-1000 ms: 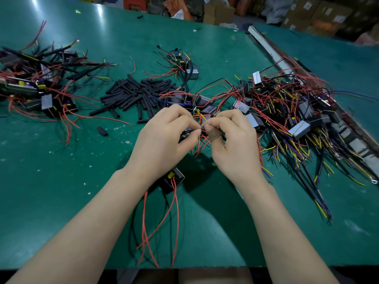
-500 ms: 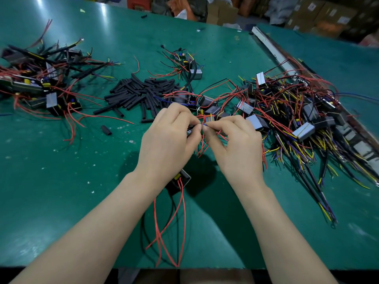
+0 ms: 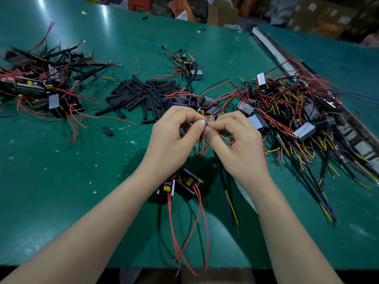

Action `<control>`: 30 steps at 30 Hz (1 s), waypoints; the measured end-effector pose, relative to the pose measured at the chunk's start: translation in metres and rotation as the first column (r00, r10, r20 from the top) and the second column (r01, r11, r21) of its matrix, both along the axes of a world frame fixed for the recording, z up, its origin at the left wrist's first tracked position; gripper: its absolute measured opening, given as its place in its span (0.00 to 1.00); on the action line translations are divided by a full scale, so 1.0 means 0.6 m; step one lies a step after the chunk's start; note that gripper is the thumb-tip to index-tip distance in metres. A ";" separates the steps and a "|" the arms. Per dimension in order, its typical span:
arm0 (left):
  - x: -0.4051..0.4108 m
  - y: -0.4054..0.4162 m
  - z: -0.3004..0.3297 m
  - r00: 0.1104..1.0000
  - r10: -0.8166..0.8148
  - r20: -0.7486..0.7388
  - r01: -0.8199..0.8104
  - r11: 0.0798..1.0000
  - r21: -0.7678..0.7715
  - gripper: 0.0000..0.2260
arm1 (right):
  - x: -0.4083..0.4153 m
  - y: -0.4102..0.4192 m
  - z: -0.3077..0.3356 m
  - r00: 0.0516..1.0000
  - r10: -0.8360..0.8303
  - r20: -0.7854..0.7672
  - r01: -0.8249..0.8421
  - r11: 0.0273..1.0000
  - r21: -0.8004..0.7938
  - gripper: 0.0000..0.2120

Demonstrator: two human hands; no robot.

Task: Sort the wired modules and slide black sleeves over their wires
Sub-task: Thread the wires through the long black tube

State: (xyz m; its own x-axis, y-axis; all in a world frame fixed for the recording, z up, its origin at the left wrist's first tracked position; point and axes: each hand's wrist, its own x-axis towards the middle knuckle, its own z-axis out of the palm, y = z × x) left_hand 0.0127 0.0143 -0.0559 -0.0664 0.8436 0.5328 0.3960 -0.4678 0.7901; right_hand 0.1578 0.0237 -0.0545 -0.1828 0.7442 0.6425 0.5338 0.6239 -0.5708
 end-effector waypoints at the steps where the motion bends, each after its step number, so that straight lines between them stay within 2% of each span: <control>1: -0.002 0.000 0.002 1.000 -0.026 0.014 0.027 1.000 -0.006 0.04 | 0.001 -0.001 0.003 0.999 0.024 -0.031 -0.025 0.999 -0.033 0.04; 4: -0.007 -0.001 0.005 0.996 -0.086 0.026 0.086 0.996 0.005 0.06 | 0.006 -0.002 0.012 0.992 0.083 -0.094 -0.096 0.984 -0.149 0.04; 6: -0.008 0.001 0.003 0.995 -0.102 0.007 0.101 0.994 0.027 0.06 | 0.012 -0.002 0.017 0.991 0.091 -0.096 -0.109 0.972 -0.210 0.08; 8: -0.008 0.002 0.003 0.994 -0.102 -0.027 0.104 0.993 0.058 0.05 | 0.016 -0.002 0.019 0.992 0.090 -0.089 -0.110 0.963 -0.247 0.07; 11: -0.014 0.005 0.001 0.983 -0.063 -0.173 0.090 0.984 0.154 0.05 | 0.017 -0.002 0.018 0.997 0.064 -0.048 -0.075 0.962 -0.262 0.04; 14: -0.021 0.009 -0.002 0.925 0.018 -0.380 0.089 0.961 0.261 0.07 | 0.015 -0.002 0.013 0.995 0.000 0.096 0.025 0.966 -0.256 0.02; 18: -0.029 0.012 -0.003 0.856 0.053 -0.515 0.133 0.939 0.318 0.06 | 0.014 -0.002 0.011 0.987 -0.027 0.158 0.073 0.955 -0.289 0.03; 22: -0.026 0.011 -0.006 0.894 0.072 -0.443 0.064 0.957 0.284 0.08 | 0.016 -0.001 0.015 0.993 0.033 0.113 0.007 0.943 -0.333 0.04; 26: -0.016 0.006 -0.005 0.936 0.060 -0.346 0.023 0.972 0.232 0.04 | 0.018 -0.004 0.021 0.996 0.083 -0.022 -0.085 0.924 -0.372 0.04; 30: -0.012 0.004 -0.001 0.949 0.047 -0.311 0.022 0.977 0.214 0.03 | 0.016 -0.004 0.018 0.996 0.083 -0.043 -0.093 0.917 -0.388 0.04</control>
